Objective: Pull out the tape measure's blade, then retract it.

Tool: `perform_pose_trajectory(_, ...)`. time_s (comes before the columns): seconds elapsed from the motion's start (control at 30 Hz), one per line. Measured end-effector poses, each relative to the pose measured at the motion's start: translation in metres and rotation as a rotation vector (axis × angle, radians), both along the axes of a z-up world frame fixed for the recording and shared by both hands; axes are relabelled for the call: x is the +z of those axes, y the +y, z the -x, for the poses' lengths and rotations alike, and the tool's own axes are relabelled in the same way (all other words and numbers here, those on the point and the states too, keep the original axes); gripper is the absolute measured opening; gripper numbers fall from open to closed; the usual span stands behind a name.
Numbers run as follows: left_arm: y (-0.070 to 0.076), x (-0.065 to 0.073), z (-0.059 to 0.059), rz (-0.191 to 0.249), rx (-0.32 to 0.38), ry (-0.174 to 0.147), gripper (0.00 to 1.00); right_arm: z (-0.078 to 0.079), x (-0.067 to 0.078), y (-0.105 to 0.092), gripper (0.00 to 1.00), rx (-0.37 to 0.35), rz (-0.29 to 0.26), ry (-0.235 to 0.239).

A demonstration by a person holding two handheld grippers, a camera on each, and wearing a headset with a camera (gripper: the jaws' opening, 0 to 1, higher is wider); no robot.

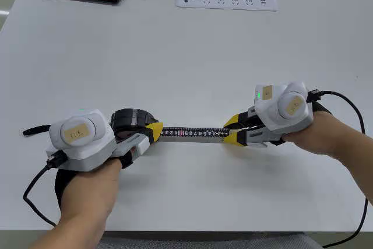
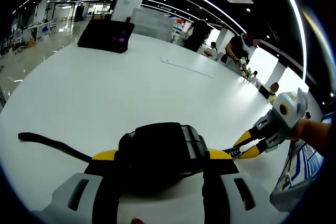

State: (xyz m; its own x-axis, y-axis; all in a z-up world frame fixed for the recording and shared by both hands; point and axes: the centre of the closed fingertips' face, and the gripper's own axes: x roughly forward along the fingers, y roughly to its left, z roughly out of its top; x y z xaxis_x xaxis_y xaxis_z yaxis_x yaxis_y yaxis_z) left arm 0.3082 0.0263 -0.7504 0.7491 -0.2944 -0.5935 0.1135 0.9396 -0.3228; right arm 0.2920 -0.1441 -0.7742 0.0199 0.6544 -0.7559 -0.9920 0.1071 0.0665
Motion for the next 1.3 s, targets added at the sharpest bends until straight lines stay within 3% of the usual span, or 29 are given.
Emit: perform_pose_trajectory(1.3, 0.0, -0.001, -0.001, 0.009, -0.002, -0.005, 0.59, 0.001, -0.001, 0.07, 0.11, 0.004, -0.097, 0.006)
